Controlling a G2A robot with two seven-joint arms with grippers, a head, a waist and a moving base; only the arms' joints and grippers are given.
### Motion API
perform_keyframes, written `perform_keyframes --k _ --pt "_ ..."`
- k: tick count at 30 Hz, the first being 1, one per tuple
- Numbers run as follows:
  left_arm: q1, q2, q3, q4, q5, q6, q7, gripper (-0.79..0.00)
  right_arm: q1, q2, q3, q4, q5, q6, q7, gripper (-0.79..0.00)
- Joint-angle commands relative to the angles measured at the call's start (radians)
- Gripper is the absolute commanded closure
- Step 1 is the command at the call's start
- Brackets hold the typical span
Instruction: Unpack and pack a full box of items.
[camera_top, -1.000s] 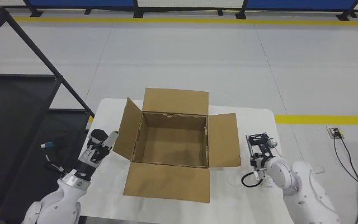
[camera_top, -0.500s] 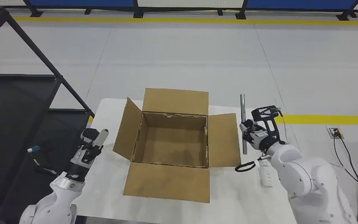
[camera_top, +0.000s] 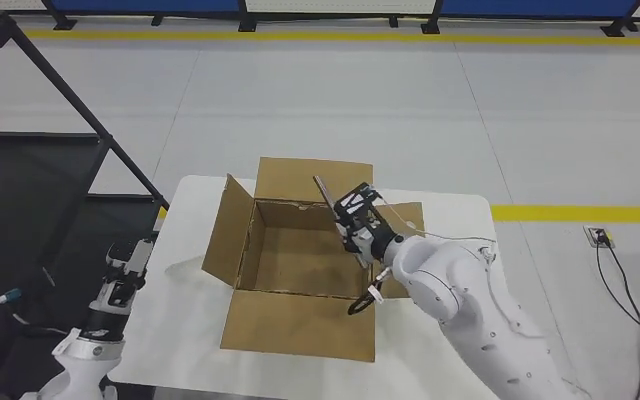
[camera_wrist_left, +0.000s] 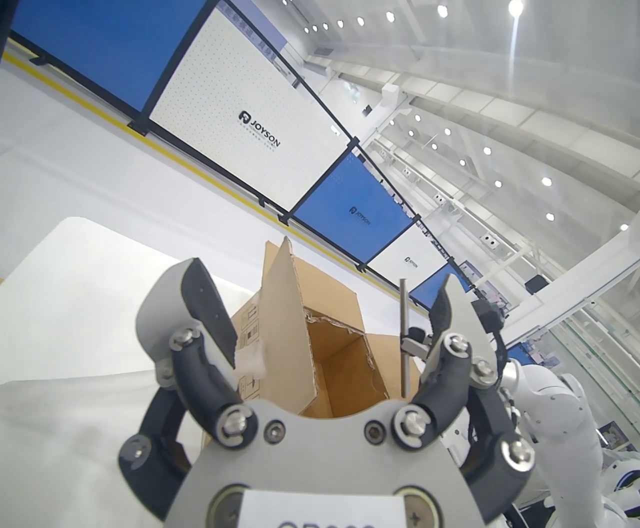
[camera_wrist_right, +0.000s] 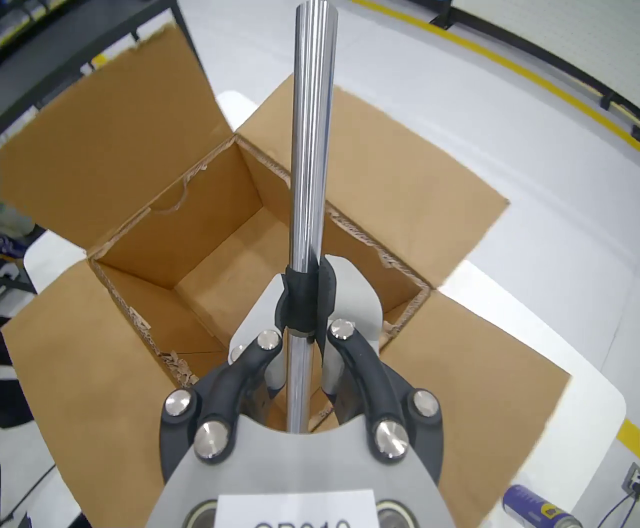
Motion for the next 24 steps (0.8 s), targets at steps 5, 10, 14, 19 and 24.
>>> perform_keyframes --k 5,10,14,19,24 --pt "0.021 -0.002 -0.028 0.001 -0.021 -0.004 0.016 -0.785 0.108 -0.053 -0.162 0.201 0.005 -0.040 -0.023 0.000" --pt "0.026 -0.004 -0.033 -0.001 -0.029 -0.010 0.018 -0.785 0.188 -0.108 -0.266 0.387 0.026 -0.077 -0.071 0.000" --pt "0.032 -0.006 -0.036 -0.002 -0.033 -0.014 0.019 -0.785 0.245 -0.159 -0.345 0.528 0.034 -0.101 -0.102 0.000" --pt "0.044 -0.008 -0.043 -0.001 -0.039 -0.023 0.026 -0.785 0.301 -0.229 -0.430 0.691 0.028 -0.111 -0.136 0.000" --pt "0.054 -0.010 -0.050 -0.003 -0.042 -0.021 0.030 -0.785 0.344 -0.296 -0.491 0.823 0.017 -0.125 -0.129 0.000"
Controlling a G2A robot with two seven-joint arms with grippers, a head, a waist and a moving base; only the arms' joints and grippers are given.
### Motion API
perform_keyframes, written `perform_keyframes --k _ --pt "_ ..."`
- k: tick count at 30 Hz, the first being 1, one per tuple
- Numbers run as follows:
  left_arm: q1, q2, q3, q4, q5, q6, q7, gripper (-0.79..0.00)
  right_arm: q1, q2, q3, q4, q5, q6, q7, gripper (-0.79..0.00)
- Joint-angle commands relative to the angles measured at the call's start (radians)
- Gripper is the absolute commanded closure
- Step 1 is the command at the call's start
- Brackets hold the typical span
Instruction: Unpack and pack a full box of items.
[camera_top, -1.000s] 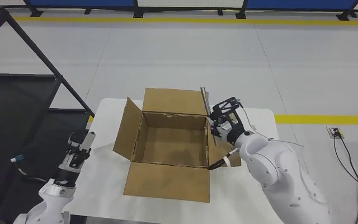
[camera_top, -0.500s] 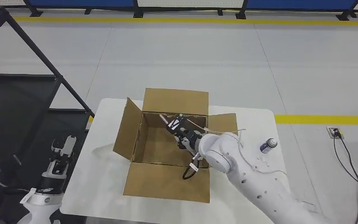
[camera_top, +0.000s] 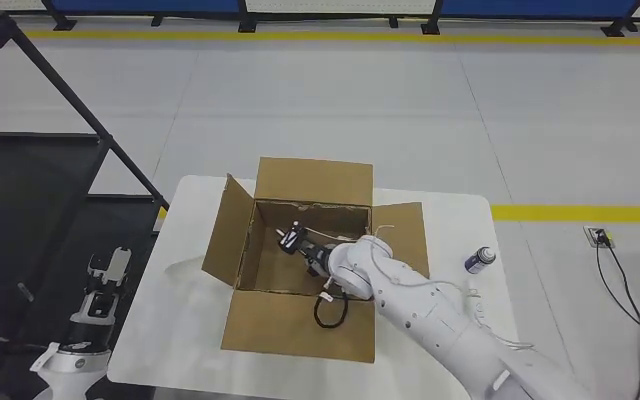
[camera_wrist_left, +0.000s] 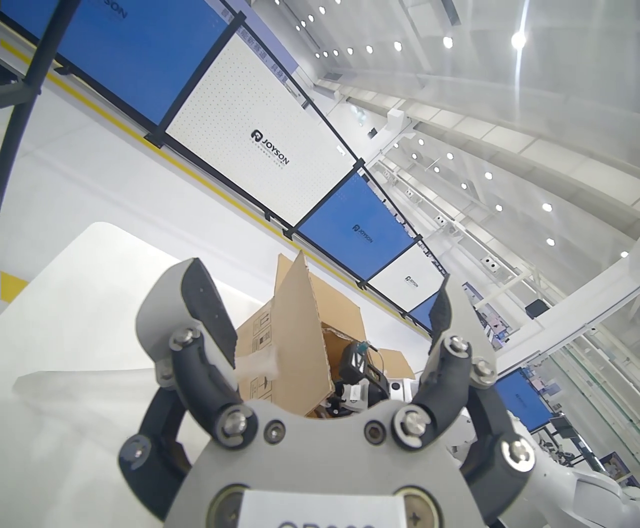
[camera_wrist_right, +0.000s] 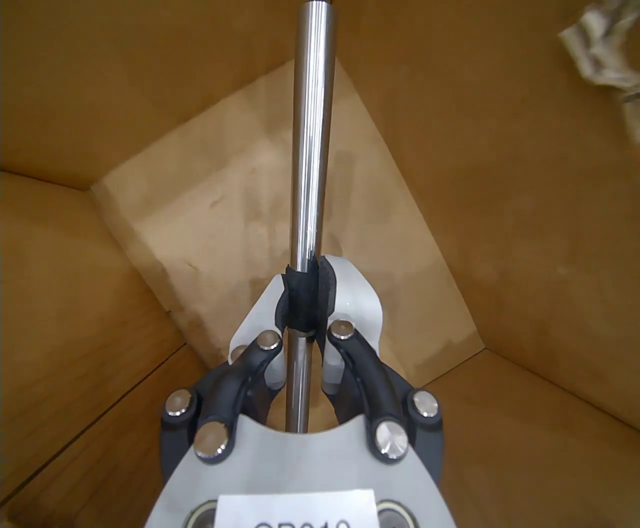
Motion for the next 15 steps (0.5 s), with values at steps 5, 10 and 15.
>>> perform_keyframes --k 5,10,15 --pt "0.004 -0.002 -0.003 -0.002 -0.002 0.003 0.003 -0.785 0.042 -0.072 -0.045 0.138 -0.006 -0.009 0.013 0.000" --pt "0.004 -0.004 -0.004 -0.002 -0.005 0.002 0.001 -0.785 0.065 -0.126 -0.068 0.238 -0.010 -0.021 0.019 0.000" --pt "0.002 -0.005 -0.006 -0.001 -0.006 0.002 -0.001 -0.785 0.083 -0.173 -0.079 0.326 -0.011 -0.029 0.021 0.000"
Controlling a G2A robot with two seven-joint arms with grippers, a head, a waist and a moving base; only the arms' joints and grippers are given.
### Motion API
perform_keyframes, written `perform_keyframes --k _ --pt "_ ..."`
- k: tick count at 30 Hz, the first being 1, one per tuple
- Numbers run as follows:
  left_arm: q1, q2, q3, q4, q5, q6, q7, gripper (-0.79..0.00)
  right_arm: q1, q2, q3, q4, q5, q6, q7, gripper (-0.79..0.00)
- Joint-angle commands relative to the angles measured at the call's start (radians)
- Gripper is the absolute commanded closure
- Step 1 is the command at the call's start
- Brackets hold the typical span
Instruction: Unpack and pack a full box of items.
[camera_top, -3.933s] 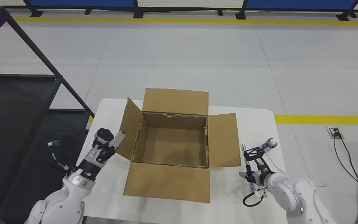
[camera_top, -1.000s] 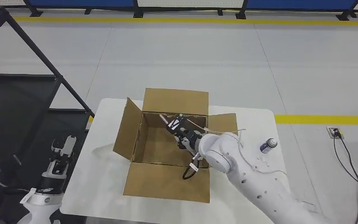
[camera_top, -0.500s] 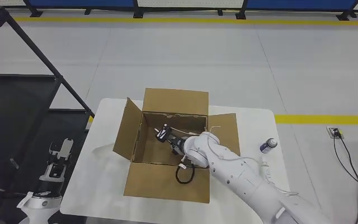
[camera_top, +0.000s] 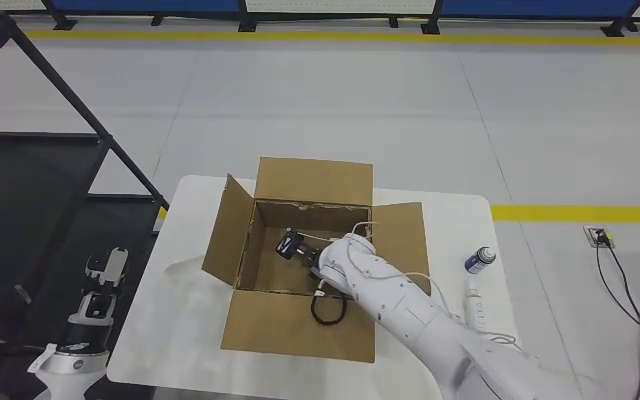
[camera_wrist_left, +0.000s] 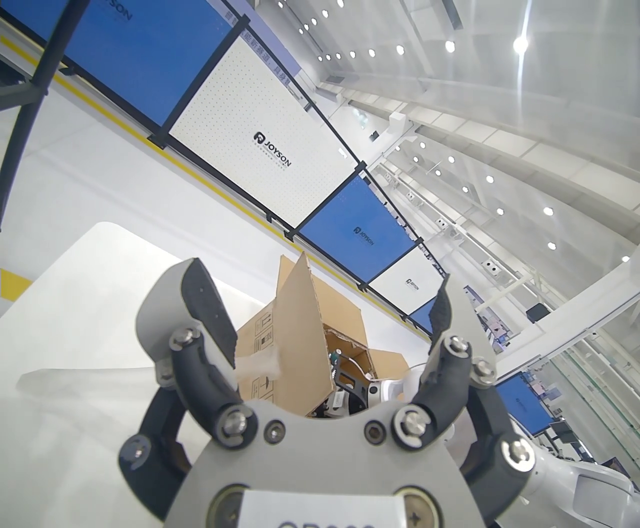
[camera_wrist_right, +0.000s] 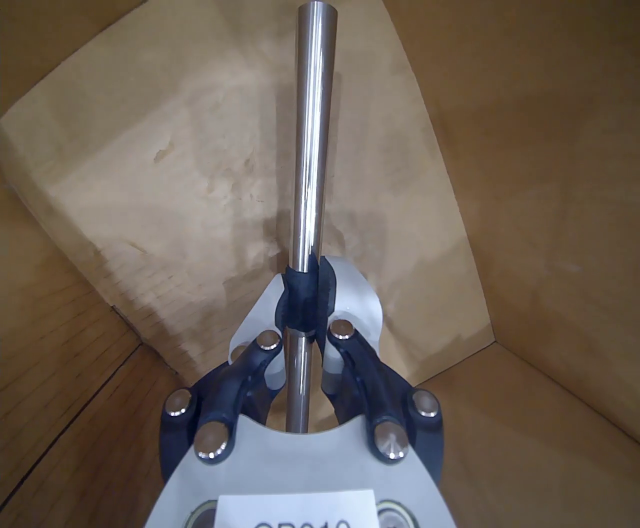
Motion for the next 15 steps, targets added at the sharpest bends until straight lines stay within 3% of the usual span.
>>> perform_keyframes --k 1,2,6,8,15 --pt "-0.001 -0.001 -0.001 0.001 0.000 0.000 -0.001 -0.785 0.006 -0.016 -0.001 0.035 0.003 -0.005 -0.004 0.000" --pt "-0.001 -0.001 -0.002 0.002 -0.001 -0.001 -0.001 -0.785 0.010 -0.024 -0.001 0.052 0.005 -0.009 -0.005 0.000" --pt "-0.002 -0.002 -0.004 0.005 -0.003 0.000 -0.001 -0.785 0.023 -0.051 0.000 0.109 0.007 -0.024 -0.014 -0.203" --pt "-0.003 -0.002 -0.004 0.005 -0.003 0.000 -0.002 -0.785 0.029 -0.062 0.003 0.132 0.010 -0.032 -0.020 -0.256" --pt "-0.012 -0.004 -0.002 0.006 0.005 0.000 -0.011 -0.785 0.045 -0.085 0.018 0.186 0.014 -0.053 -0.046 -0.280"
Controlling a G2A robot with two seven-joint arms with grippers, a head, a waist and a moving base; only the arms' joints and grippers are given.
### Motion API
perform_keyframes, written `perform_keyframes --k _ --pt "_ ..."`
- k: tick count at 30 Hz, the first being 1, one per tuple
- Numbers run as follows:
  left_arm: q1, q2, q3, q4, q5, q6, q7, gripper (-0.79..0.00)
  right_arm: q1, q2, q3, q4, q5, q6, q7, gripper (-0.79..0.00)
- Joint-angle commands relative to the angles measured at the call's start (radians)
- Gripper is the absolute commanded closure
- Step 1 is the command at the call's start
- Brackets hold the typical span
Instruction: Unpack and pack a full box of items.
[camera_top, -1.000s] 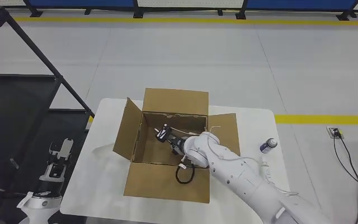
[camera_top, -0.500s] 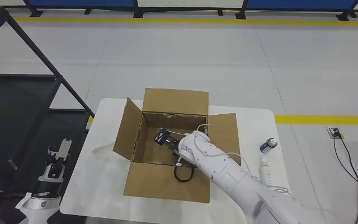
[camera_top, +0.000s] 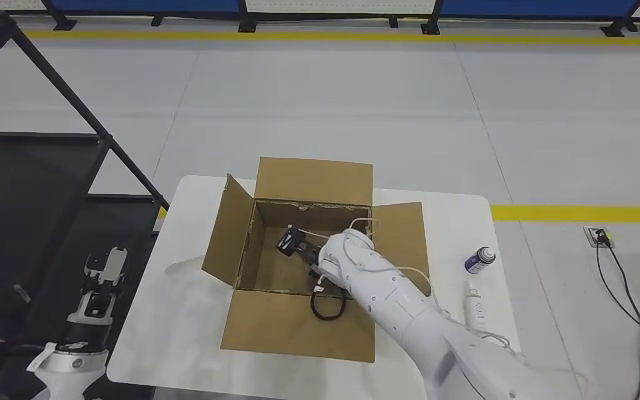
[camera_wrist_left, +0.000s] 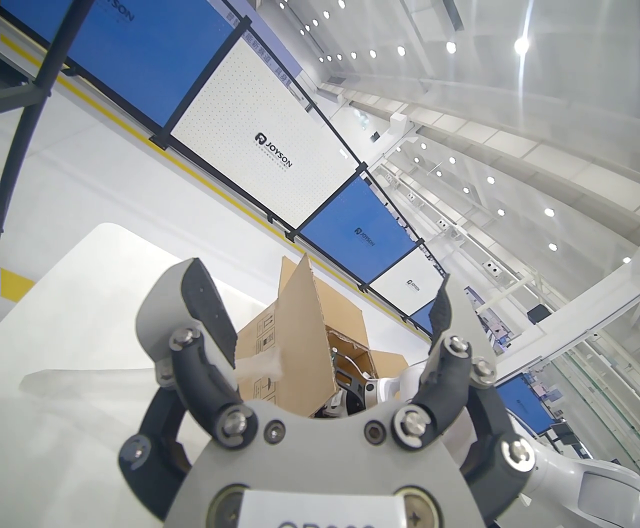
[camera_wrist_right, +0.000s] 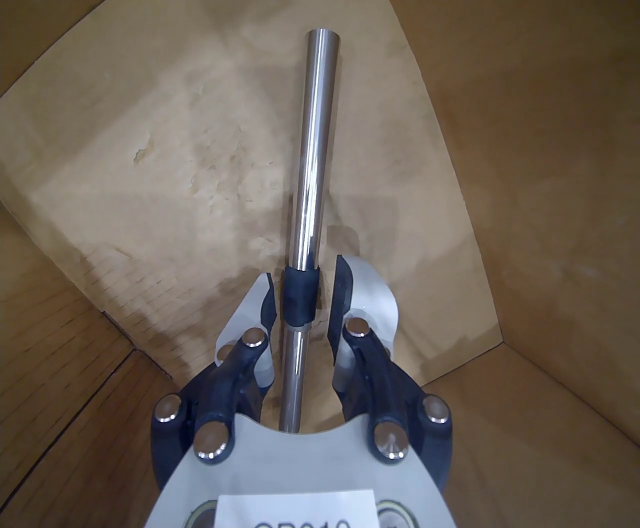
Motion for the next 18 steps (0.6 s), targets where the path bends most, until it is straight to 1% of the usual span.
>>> perform_keyframes --k 1,6,10,14,18 --pt "-0.003 0.000 0.001 0.000 0.004 0.002 -0.002 -0.785 0.004 -0.003 0.005 0.008 -0.001 -0.006 -0.009 -0.283" --pt "-0.010 -0.001 0.005 0.002 0.010 0.006 -0.012 -0.785 0.012 0.000 0.017 0.006 -0.011 -0.022 -0.013 -0.308" --pt "-0.021 0.000 0.014 0.002 0.020 0.008 -0.027 -0.785 0.010 0.015 0.033 -0.023 -0.016 -0.045 -0.001 -0.299" --pt "-0.036 0.000 0.026 0.000 0.029 0.011 -0.039 -0.785 0.000 0.043 0.056 -0.087 -0.027 -0.060 -0.003 -0.292" --pt "-0.050 0.000 0.038 0.000 0.036 0.014 -0.049 -0.785 -0.027 0.091 0.099 -0.205 -0.046 -0.051 0.003 -0.283"
